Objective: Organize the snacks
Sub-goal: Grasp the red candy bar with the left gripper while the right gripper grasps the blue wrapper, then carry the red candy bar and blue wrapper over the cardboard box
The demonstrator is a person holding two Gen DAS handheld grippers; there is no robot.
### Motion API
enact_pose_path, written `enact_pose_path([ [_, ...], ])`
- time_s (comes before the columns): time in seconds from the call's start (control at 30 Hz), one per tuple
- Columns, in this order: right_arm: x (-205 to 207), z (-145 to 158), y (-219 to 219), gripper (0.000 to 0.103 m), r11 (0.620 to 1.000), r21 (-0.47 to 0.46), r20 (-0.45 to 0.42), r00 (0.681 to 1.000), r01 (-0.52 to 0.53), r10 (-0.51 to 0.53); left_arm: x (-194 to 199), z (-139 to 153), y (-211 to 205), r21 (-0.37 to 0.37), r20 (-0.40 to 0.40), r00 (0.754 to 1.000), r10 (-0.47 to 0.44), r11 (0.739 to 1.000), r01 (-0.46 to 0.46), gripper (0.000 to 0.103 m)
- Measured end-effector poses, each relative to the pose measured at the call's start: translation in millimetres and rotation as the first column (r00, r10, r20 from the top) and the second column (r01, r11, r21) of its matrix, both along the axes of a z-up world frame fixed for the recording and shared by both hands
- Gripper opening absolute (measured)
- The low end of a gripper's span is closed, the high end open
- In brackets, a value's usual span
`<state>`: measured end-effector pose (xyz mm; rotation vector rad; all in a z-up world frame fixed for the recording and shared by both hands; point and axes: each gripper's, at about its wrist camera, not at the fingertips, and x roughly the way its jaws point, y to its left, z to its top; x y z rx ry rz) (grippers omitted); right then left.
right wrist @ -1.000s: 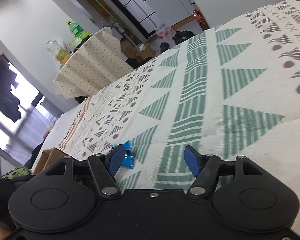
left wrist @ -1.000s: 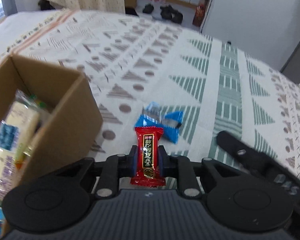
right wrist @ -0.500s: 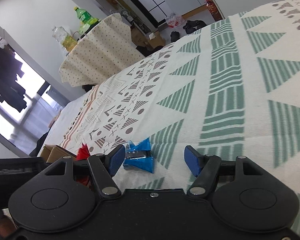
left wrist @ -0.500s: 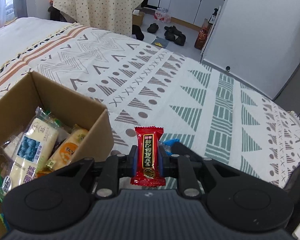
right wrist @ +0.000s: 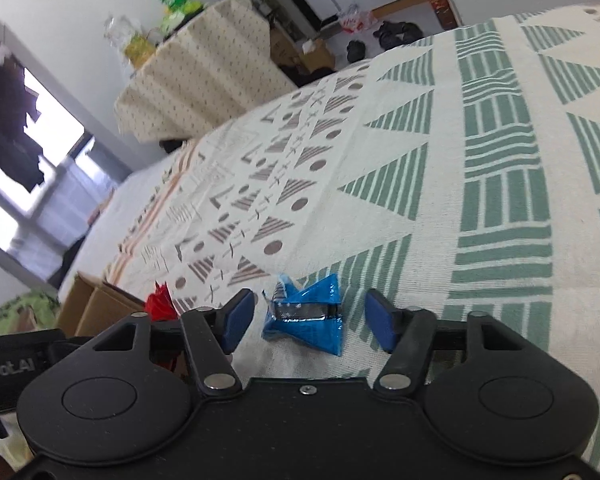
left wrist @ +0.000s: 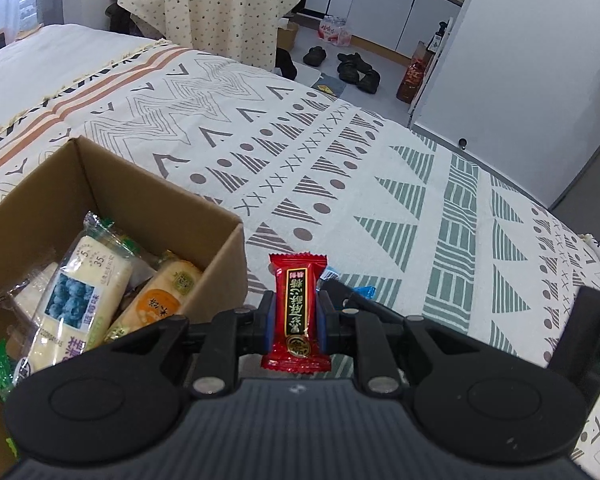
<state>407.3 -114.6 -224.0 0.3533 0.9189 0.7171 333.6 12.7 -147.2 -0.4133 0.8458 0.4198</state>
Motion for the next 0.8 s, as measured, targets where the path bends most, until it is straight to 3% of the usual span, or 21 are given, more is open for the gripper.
enact_pose_path([
  [0.03, 1, 0, 3, 0.037, 1.000, -0.020, -0.007, 1.000, -0.016, 0.015, 0, 0, 0, -0.002, 0.000, 1.000, -0.001, 1.000, 0.001, 0.019],
  [0.2, -10, 8, -2, 0.034, 0.999, -0.045, -0.022, 1.000, -0.018, 0.017, -2, 2, 0, -0.013, -0.001, 1.000, -0.007, 1.000, 0.007, 0.019],
  [0.47, -43, 30, -51, 0.033, 0.992, -0.045, -0.032, 0.992, 0.121, -0.123, -18, 10, -3, -0.053, 0.006, 0.999, -0.050, 0.997, 0.050, 0.019],
  [0.67, -73, 53, -74, 0.033, 0.977, -0.022, -0.003, 0.977, 0.212, -0.213, -38, 35, 0, -0.093, 0.039, 0.996, -0.075, 0.993, 0.079, 0.019],
  [0.8, -91, 73, -81, 0.033, 0.967, -0.001, 0.019, 0.967, 0.254, -0.254, -49, 57, 0, -0.078, 0.068, 0.992, -0.108, 0.990, 0.113, 0.019],
])
